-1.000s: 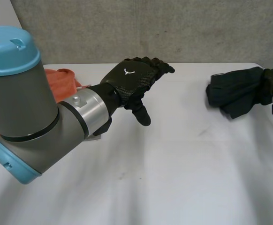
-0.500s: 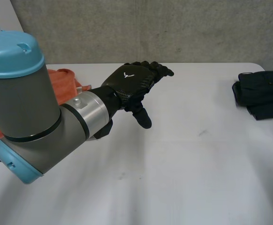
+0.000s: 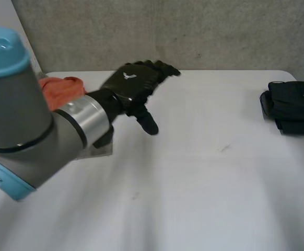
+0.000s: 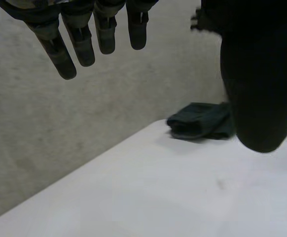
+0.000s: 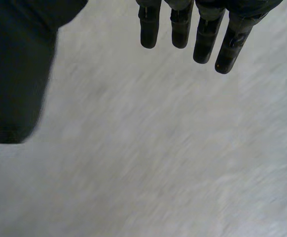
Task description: Fold the laundry.
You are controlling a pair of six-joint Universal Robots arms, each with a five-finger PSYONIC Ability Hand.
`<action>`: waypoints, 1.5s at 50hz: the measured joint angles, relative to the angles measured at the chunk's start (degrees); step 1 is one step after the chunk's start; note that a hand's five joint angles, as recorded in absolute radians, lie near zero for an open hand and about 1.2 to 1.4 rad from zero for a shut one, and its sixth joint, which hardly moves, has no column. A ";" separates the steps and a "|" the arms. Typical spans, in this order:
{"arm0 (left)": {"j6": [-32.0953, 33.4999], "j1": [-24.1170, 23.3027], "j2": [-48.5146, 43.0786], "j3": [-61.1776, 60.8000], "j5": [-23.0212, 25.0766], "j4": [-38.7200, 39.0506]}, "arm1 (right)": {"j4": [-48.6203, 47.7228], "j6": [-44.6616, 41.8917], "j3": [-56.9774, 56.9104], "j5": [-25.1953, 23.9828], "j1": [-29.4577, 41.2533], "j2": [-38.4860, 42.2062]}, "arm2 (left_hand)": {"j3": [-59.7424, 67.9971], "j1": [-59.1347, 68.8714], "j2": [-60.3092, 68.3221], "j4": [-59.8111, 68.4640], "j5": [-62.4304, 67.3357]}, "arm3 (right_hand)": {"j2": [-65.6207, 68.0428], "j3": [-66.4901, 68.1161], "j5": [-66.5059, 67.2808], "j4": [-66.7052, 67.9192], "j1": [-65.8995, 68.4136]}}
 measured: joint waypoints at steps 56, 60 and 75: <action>24.44 29.69 -36.26 14.28 5.32 12.69 | 14.80 38.77 56.36 -6.65 29.34 -23.87 | 16.91 19.00 17.83 17.45 16.44 | 0.00 -0.04 -0.54 0.00 0.00; 24.44 29.22 -36.49 14.34 5.32 12.29 | 14.71 38.76 56.33 -6.65 29.30 -23.83 | 17.46 19.88 18.38 18.29 17.22 | 0.00 -0.04 -0.54 0.00 0.00; 24.55 28.31 -36.81 14.91 4.38 11.02 | 14.77 38.70 57.25 -6.58 28.51 -24.04 | 37.00 36.40 36.86 37.82 36.64 | 0.00 -0.04 -0.54 0.00 0.00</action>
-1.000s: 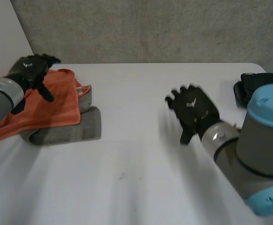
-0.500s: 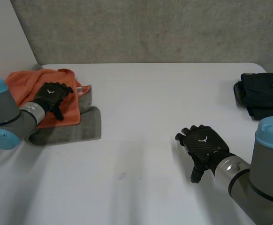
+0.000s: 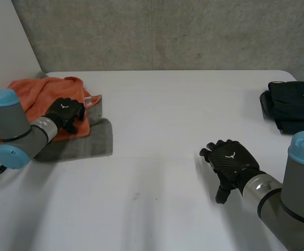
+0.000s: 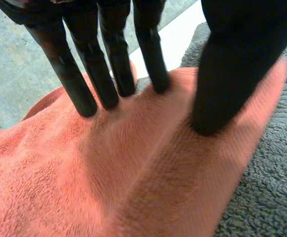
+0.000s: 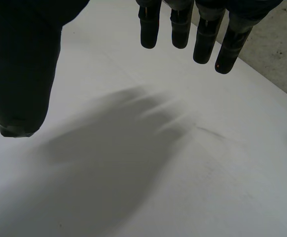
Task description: Fold the laundry.
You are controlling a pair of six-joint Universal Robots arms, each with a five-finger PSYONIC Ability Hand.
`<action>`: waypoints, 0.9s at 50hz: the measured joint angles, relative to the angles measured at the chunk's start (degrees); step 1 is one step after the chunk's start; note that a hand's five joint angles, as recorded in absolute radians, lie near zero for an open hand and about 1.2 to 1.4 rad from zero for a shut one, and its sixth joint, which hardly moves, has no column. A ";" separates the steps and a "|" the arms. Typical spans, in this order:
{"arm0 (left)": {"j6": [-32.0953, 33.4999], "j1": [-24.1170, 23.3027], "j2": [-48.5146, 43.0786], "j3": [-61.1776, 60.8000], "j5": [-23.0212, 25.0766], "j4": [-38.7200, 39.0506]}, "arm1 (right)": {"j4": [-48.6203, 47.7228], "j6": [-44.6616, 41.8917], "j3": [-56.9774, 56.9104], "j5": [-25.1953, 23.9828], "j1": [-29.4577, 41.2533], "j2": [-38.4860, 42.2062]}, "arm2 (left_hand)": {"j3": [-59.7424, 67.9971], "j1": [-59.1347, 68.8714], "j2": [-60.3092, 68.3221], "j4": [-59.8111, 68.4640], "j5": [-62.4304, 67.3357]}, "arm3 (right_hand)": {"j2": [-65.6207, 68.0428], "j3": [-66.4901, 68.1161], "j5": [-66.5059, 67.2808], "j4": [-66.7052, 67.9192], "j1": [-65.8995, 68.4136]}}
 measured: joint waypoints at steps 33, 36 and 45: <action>4.60 -0.66 -2.35 2.73 -7.02 -2.08 | -0.35 -0.03 0.83 -0.13 -0.48 -1.22 | -14.62 -11.44 -13.15 -14.54 -17.16 | 0.00 0.00 0.00 0.00 0.00; 5.05 -0.70 -2.92 3.74 -7.75 -2.08 | -0.36 -0.03 0.83 -0.14 -0.49 -1.22 | 9.62 10.38 11.50 10.11 -15.32 | 0.00 0.00 0.00 0.00 0.00; 2.83 -4.00 5.47 0.96 -12.26 2.56 | -0.36 -0.04 0.83 -0.13 -1.09 -1.25 | 18.47 19.28 20.11 19.08 -15.32 | 0.00 0.00 0.00 0.00 0.00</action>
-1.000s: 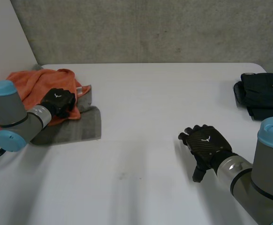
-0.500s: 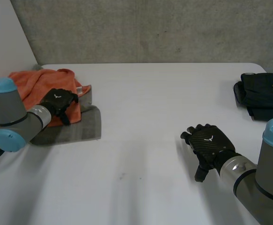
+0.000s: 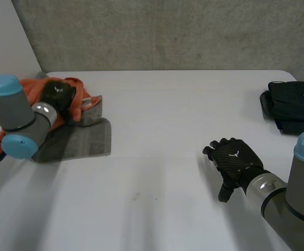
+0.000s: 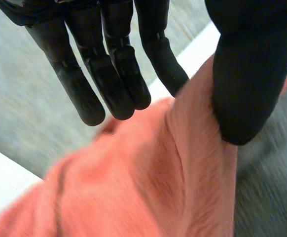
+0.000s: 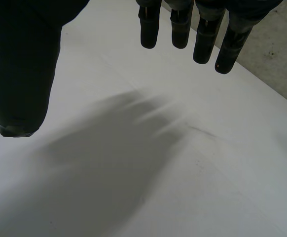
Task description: Fold the laundry.
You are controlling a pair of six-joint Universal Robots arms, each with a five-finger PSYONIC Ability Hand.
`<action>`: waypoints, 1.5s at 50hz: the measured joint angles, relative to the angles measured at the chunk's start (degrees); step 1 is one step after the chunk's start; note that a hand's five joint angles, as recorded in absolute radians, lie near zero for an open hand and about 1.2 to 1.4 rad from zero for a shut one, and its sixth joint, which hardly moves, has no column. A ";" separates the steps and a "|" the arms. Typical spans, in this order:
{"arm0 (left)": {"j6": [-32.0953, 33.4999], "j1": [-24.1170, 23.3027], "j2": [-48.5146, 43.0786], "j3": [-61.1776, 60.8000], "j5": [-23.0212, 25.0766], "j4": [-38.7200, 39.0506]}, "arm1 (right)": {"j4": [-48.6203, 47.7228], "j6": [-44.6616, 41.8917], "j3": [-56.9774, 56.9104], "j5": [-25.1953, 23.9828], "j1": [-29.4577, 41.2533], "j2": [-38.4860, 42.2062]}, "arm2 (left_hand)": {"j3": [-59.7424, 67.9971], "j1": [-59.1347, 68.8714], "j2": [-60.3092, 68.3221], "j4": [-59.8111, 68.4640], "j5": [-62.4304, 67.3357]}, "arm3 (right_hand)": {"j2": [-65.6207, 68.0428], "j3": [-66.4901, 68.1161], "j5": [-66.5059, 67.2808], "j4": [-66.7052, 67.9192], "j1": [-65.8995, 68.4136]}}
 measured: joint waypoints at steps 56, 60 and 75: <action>3.52 0.45 -2.60 -5.35 0.35 -0.60 | -0.29 -0.06 1.05 -1.95 -2.61 0.42 | -30.94 -28.80 -31.49 -31.48 2.86 | 0.00 0.00 0.00 0.00 0.00; 3.44 0.59 -3.09 -4.73 0.36 -0.56 | -0.37 -0.06 1.05 -1.91 -2.61 0.51 | -23.09 -20.98 -23.62 -23.98 9.95 | 0.00 0.00 0.00 0.00 0.00; 3.44 0.40 -4.74 -2.53 -0.15 -0.52 | -0.45 0.04 1.05 -1.85 -2.64 0.56 | -1.71 -2.06 -2.01 -2.08 31.29 | 0.00 0.00 0.00 0.00 0.00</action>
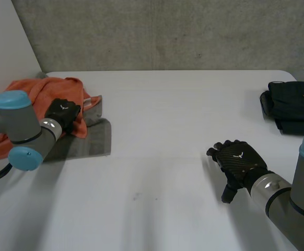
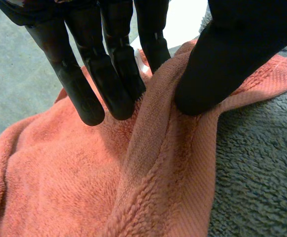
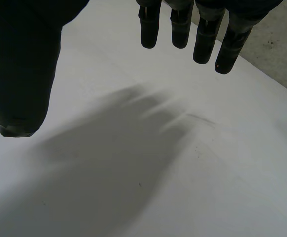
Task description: Fold the laundry.
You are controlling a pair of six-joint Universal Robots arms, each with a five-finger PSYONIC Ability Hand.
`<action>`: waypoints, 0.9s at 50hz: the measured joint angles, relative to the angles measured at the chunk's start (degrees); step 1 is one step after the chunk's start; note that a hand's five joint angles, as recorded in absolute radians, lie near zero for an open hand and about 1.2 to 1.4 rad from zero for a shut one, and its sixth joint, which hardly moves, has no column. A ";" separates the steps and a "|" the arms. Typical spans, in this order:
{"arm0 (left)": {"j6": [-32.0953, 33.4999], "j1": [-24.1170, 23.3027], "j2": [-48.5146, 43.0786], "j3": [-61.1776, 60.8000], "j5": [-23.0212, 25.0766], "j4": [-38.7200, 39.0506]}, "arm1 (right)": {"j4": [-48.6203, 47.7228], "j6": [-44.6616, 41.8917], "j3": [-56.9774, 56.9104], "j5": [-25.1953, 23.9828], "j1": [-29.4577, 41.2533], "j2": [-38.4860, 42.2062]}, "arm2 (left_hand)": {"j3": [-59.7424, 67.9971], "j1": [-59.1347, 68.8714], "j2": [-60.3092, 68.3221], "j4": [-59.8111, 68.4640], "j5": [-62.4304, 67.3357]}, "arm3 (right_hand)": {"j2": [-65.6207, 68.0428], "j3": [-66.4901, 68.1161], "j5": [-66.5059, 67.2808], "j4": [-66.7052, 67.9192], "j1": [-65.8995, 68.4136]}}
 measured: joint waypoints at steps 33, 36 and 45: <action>-42.41 -40.75 23.17 -11.21 -6.06 5.81 | -0.72 0.68 -0.96 0.56 -9.60 -4.16 | -2.53 -4.44 -3.70 -2.73 -3.04 | 0.00 0.00 0.00 0.00 0.00; -44.74 -43.52 18.49 -8.20 -5.89 7.97 | -1.17 0.70 -1.25 0.54 -11.22 -4.55 | -38.63 -42.01 -40.32 -39.60 -38.77 | 0.00 0.00 0.00 0.00 0.00; -43.54 -39.86 15.76 -6.67 -5.69 4.32 | -1.42 0.67 -1.72 0.14 -11.93 -4.54 | -51.84 -50.39 -52.53 -52.64 -51.83 | 0.00 0.00 0.00 0.00 0.00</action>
